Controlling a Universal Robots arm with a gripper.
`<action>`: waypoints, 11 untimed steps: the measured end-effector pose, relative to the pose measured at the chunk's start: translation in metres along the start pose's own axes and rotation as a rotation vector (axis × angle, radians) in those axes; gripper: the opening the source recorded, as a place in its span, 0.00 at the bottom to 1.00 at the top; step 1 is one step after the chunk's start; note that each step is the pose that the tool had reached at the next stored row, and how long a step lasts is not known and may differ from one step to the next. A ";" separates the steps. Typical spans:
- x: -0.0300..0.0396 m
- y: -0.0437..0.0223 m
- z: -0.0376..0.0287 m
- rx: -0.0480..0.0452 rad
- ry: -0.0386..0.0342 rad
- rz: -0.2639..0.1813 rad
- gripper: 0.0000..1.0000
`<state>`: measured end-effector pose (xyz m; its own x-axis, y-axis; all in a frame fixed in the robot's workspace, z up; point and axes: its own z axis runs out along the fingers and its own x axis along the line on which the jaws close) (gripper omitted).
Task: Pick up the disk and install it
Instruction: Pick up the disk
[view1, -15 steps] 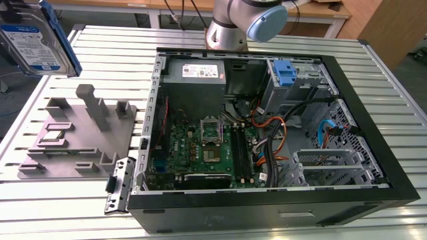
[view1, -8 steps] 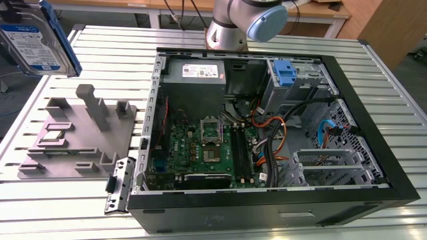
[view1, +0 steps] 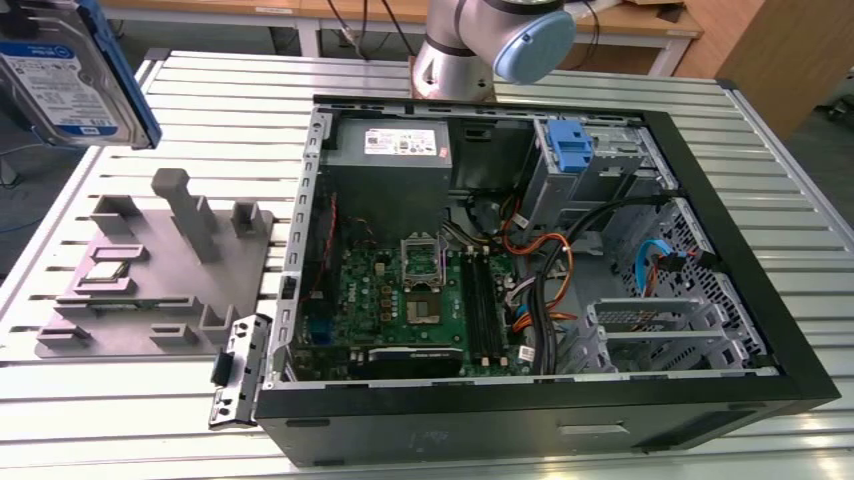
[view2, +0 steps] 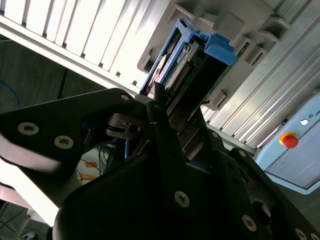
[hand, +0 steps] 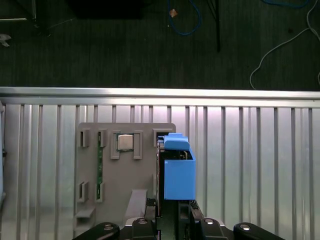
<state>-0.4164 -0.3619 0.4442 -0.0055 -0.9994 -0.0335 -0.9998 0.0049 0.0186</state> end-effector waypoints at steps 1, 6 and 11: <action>-0.0001 0.0001 -0.0018 0.0000 0.0000 0.000 0.35; -0.0004 0.0003 -0.0130 0.0001 0.0000 0.000 0.35; -0.0006 0.0003 -0.0166 0.0002 0.0000 0.000 0.35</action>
<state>-0.4164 -0.3619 0.4609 -0.0055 -0.9994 -0.0336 -0.9998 0.0049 0.0184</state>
